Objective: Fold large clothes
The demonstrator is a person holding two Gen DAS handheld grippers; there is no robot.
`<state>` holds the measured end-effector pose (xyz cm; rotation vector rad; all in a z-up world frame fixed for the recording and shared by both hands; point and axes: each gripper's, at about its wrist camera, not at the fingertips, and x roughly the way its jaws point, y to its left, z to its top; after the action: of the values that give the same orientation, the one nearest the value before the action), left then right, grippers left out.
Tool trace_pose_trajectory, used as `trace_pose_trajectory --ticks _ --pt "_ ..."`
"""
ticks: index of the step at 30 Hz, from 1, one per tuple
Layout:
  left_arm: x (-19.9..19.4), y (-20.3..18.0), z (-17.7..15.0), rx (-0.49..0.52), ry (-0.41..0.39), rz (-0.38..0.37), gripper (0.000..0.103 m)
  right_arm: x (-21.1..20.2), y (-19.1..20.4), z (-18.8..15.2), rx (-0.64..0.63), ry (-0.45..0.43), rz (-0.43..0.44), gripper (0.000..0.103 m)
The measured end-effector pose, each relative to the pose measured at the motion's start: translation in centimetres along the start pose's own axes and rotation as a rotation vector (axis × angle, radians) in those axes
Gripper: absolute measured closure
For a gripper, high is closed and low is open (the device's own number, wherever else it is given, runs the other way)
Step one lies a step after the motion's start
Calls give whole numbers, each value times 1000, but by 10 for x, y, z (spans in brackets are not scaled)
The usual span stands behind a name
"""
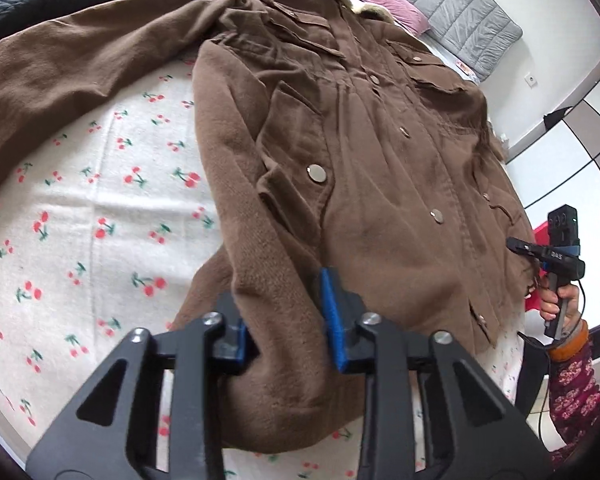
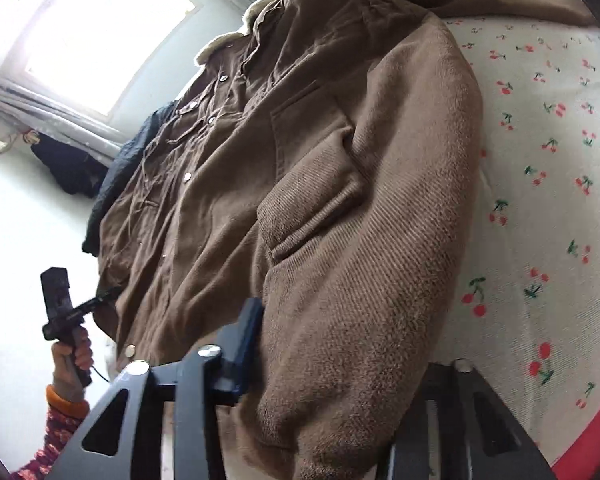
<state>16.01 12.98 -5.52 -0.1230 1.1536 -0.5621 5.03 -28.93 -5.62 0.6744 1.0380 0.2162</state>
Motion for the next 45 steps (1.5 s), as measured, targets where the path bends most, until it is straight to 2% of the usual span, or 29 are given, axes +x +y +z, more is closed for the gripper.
trace_pose_trajectory --ticks 1,3,5,9,11,14,17,18,20,22,24,25,26,28,29,30,33,35,37,39,45 --pt "-2 -8 -5 8 10 -22 87 -2 3 -2 3 -13 14 82" --pt "-11 -27 -14 32 4 -47 91 -12 15 -4 -23 -54 16 84" --pt "-28 -48 -20 44 -39 -61 93 -28 31 -4 -44 -97 48 86" --pt "-79 -70 -21 -13 -165 -177 95 -84 80 2 -154 -227 90 89" --pt "-109 -82 -23 -19 -219 -241 95 -112 102 5 -202 -283 84 89" --pt "-140 -97 -33 2 -259 -286 95 -149 119 5 -252 -349 58 89" --pt "-147 -101 -47 19 -225 -298 94 -163 109 7 -203 -337 4 89" --pt "-142 -100 -54 39 -183 -269 93 -159 100 9 -167 -317 -34 88" --pt "-122 -95 -69 57 -100 -151 90 -151 78 7 -138 -271 -140 87" --pt "-97 -86 -84 72 15 -23 87 -134 48 0 -99 -184 -291 76" --pt "-80 -72 -95 61 88 101 71 -120 18 -13 -68 -89 -423 71" --pt "-77 -64 -95 50 97 153 57 -116 5 -17 -50 -57 -457 60" --pt "-81 -58 -94 41 82 187 43 -118 -3 -21 -32 -47 -463 55" --pt "-100 -51 -89 26 15 219 28 -129 -6 -29 -20 -65 -471 44" --pt "-108 -46 -81 15 -24 231 21 -132 0 -26 -31 -77 -501 43" --pt "-120 -46 -80 4 -53 233 18 -136 7 -19 -48 -92 -535 41" --pt "-133 -31 -59 -39 -110 236 16 -148 35 -4 -132 -151 -627 33" --pt "-135 -14 -39 -83 -137 292 16 -153 47 7 -166 -183 -649 30" --pt "-132 9 -27 -131 -159 348 16 -157 54 16 -173 -206 -636 27" --pt "-131 41 -16 -190 -176 367 16 -154 60 23 -169 -205 -609 26" --pt "-119 141 24 -360 -241 409 16 -116 80 34 -209 -144 -555 26"
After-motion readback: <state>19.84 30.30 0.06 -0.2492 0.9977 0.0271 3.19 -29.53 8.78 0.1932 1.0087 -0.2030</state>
